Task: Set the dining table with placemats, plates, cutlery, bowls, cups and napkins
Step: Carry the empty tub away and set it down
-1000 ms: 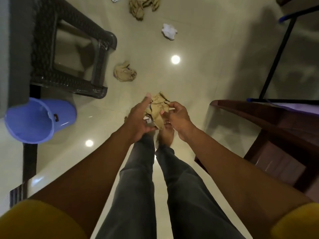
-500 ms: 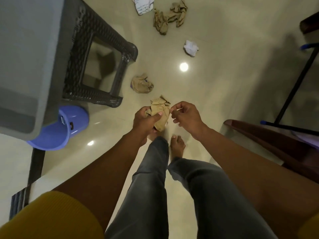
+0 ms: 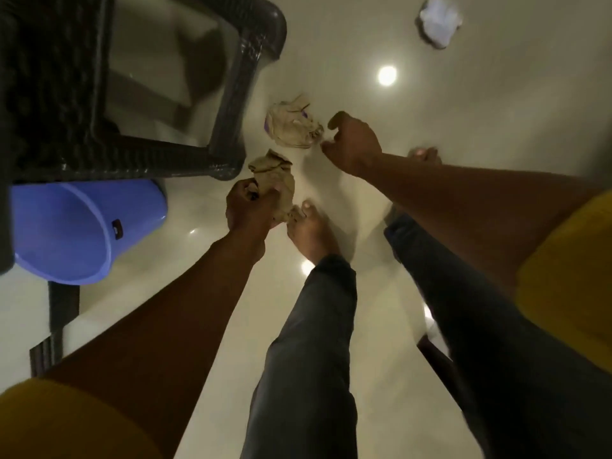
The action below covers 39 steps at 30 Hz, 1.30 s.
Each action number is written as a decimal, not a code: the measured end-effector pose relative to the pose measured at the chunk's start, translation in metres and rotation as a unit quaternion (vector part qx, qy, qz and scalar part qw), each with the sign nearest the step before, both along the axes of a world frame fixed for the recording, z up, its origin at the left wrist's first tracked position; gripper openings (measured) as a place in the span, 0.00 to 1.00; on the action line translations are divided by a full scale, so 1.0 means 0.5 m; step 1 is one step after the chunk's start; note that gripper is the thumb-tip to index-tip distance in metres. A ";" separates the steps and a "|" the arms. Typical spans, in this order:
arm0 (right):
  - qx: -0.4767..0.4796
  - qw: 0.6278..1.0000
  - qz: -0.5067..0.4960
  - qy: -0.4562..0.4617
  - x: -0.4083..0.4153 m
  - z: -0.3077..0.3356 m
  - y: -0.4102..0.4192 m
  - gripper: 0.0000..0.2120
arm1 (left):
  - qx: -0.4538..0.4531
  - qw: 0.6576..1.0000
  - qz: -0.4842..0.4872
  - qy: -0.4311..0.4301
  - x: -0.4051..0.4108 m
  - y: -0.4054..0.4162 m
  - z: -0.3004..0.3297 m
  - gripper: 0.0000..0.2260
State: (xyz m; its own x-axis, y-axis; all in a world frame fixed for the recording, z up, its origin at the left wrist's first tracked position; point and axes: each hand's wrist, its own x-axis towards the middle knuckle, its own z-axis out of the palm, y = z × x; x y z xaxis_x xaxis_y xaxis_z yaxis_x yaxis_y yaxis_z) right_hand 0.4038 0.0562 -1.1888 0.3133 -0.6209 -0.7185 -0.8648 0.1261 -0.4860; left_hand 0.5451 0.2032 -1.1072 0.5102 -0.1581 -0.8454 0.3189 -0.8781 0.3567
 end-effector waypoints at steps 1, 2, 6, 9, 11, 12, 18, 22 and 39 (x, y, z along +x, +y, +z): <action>-0.002 1.000 0.014 0.010 0.020 -0.031 -0.002 0.21 | 0.006 1.000 0.008 -0.003 0.008 0.004 -0.014 0.14; -0.001 1.000 0.025 0.020 0.038 -0.058 -0.003 0.23 | 0.012 1.000 0.015 -0.005 0.014 0.007 -0.024 0.16; -0.023 0.998 0.051 0.038 0.112 -0.156 0.002 0.32 | 0.019 0.999 0.035 0.003 0.042 -0.003 -0.062 0.30; -0.116 0.989 0.058 0.066 0.140 -0.205 0.012 0.43 | 0.011 1.000 0.028 -0.002 0.050 -0.015 -0.086 0.25; -0.171 0.978 0.099 0.069 0.141 -0.237 0.016 0.44 | 0.006 1.000 0.027 -0.011 0.048 -0.024 -0.102 0.17; -0.192 0.970 0.129 0.069 0.136 -0.251 0.016 0.42 | 0.002 1.000 0.024 -0.016 0.045 -0.030 -0.109 0.16; -0.203 0.961 0.178 0.065 0.104 -0.267 -0.018 0.33 | -0.008 1.000 0.004 -0.021 0.015 -0.075 -0.098 0.16; -0.110 0.981 0.154 0.051 0.074 -0.222 -0.066 0.29 | 0.008 1.000 0.025 -0.011 -0.001 -0.092 -0.075 0.14; 0.247 0.924 -0.190 -0.222 -0.210 0.304 -0.197 0.36 | 0.012 0.995 0.044 0.083 -0.091 -0.301 0.202 0.18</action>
State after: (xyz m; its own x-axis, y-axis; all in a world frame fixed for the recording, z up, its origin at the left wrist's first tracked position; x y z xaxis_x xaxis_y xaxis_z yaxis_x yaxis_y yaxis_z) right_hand 0.2987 -0.0423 -1.0367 0.4718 -0.3771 -0.7970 -0.4417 0.6812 -0.5838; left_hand 0.4997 0.0526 -1.0062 0.3732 -0.0970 -0.9227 0.4479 -0.8521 0.2707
